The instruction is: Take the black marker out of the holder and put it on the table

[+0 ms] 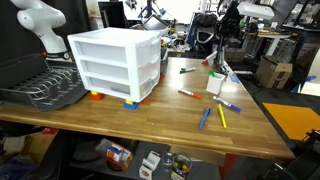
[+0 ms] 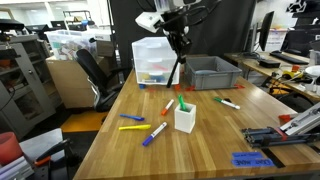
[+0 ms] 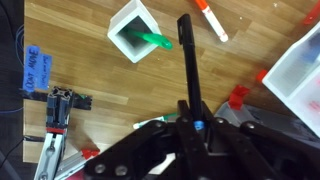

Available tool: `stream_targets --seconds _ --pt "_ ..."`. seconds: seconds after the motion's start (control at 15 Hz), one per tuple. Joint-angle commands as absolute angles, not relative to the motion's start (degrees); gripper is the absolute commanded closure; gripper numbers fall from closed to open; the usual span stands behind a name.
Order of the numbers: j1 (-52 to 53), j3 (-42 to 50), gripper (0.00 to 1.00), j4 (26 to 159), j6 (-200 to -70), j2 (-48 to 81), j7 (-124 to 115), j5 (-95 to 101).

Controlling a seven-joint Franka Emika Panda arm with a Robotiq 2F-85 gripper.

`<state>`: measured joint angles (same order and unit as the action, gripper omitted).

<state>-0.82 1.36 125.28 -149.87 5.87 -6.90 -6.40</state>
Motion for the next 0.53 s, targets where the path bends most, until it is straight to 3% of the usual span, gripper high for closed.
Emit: stream_targets --seconds 0.0,0.47 --pt "0.5 -0.5 0.97 128.8 -149.0 1.4 -2.8 -6.6" --pt "6.3 -5.9 0.97 126.7 -146.8 8.4 3.6 -0.5"
